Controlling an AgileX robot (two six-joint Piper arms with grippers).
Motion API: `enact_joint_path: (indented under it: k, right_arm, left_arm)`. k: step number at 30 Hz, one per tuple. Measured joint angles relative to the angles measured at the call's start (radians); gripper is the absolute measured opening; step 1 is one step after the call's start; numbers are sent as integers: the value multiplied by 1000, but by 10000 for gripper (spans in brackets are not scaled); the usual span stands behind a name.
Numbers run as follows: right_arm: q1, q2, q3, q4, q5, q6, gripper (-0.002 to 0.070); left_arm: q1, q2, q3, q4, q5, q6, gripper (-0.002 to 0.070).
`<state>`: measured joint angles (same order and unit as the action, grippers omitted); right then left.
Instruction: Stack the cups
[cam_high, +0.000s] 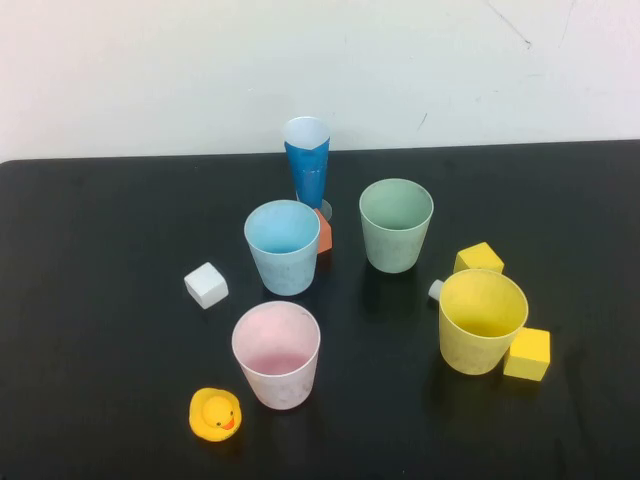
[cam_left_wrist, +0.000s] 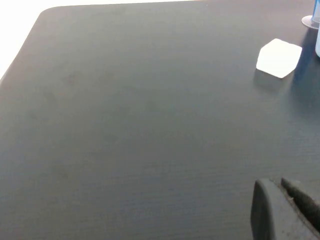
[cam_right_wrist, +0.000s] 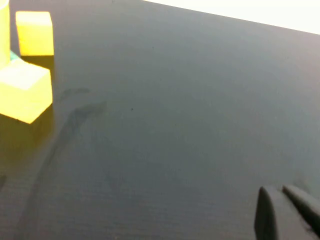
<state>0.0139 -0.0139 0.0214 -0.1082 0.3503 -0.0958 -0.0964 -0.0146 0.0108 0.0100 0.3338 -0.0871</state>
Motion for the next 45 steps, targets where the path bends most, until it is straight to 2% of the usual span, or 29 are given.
enact_joint_path:
  k: [31,39,45]
  right_arm:
    - [0,0,2,-10,-15,0,-2]
    - [0,0,6,-38,-125,0,-2]
    - [0,0,6,-40,-331,0,-2]
  left_arm:
    - [0,0,0,-43,0,2,-1]
    - [0,0,0,-43,-6,2,-2]
    - [0,0,9,-5,-158,4,-2]
